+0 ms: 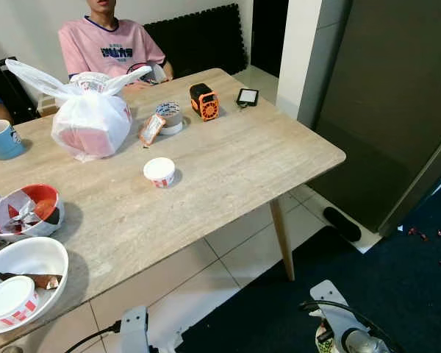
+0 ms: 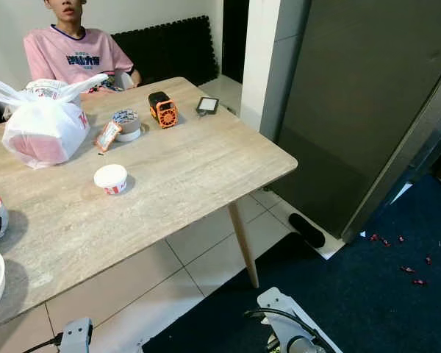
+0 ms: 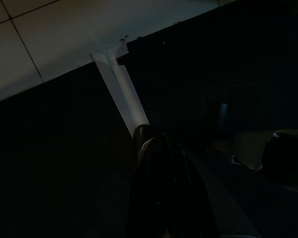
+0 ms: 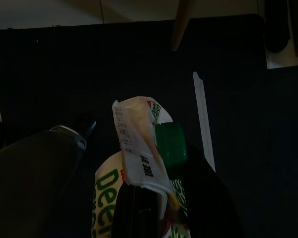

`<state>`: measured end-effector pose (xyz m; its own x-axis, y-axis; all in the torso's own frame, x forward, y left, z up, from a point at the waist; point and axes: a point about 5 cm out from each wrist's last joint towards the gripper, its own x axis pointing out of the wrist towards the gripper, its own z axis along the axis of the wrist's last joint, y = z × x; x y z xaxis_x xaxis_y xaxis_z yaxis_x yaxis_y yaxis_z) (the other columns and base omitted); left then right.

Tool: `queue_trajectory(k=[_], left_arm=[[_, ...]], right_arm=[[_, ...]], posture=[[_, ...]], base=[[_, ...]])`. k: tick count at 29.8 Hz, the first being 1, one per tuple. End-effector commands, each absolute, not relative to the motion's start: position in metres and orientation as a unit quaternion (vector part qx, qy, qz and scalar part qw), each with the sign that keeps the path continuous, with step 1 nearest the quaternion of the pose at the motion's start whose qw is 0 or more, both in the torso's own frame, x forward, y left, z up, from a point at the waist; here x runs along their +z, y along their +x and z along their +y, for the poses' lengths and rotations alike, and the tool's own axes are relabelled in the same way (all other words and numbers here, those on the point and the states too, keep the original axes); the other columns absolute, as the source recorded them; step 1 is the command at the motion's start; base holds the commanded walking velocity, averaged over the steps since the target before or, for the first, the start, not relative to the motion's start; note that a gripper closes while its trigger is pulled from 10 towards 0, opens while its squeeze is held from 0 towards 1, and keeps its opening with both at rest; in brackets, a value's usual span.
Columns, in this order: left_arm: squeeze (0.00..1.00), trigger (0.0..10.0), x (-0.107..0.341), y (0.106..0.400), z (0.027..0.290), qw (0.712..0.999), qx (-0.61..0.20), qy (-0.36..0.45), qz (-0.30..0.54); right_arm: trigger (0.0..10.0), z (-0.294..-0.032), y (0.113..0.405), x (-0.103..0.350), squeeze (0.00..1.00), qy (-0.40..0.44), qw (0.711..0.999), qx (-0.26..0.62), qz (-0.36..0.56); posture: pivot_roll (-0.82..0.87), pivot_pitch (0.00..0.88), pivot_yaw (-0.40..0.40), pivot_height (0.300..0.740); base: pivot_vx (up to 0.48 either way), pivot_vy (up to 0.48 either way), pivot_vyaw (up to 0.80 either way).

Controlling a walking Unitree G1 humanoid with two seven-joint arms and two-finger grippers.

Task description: Restocking fridge

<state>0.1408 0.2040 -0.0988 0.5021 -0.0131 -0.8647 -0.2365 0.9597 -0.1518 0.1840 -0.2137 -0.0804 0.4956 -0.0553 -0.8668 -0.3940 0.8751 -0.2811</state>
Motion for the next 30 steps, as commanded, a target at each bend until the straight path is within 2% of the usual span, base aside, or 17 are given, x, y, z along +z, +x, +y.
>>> queue_trajectory(k=[1, 30], left_arm=[[0.0, 10.0, -0.1006, 0.1369, 0.2021, 0.853, 0.066, -0.127, 0.502], [0.0, 10.0, -0.1015, 0.1355, 0.1991, 0.851, 0.068, -0.135, 0.502]], right_arm=[[10.0, -0.2125, 0.1847, -0.0801, 0.0, -0.225, 0.837, 0.103, 0.489], [10.0, -0.2128, 0.1872, -0.0789, 0.0, -0.225, 0.838, 0.103, 0.487]], posture=[[-0.02, 0.0, 0.017, 0.74], [-0.01, 0.0, 0.005, 0.74]], base=[[0.0, 0.0, 0.0], [0.0, 0.0, 0.0]])
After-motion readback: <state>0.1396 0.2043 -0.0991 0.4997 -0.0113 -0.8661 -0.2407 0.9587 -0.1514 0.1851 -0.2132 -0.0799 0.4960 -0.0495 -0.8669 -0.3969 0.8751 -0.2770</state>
